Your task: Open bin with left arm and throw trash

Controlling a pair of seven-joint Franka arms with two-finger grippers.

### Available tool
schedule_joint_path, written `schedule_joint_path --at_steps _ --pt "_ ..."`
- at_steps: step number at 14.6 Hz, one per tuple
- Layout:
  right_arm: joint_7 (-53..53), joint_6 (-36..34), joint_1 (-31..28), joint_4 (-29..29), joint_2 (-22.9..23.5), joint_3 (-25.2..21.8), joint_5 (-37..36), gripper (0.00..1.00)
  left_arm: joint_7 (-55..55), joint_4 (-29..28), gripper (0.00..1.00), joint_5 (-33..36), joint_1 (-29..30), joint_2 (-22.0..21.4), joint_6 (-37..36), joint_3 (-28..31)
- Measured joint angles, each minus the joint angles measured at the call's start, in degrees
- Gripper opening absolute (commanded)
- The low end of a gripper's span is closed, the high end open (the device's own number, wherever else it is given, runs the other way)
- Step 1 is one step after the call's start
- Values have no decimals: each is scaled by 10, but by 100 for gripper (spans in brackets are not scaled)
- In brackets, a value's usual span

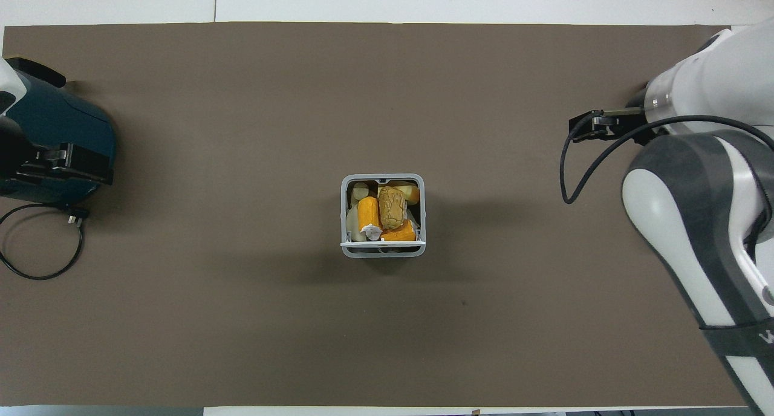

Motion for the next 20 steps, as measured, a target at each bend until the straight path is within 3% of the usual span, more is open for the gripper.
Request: schedule_joint_path --at_steps 7,20 --pt "-67 -123 0 1 -75 -66 1 100 0 0 100 0 0 0 0 0" --pt "-42 -169 4 12 -80 -45 5 100 0 0 100 0 0 0 1 0"
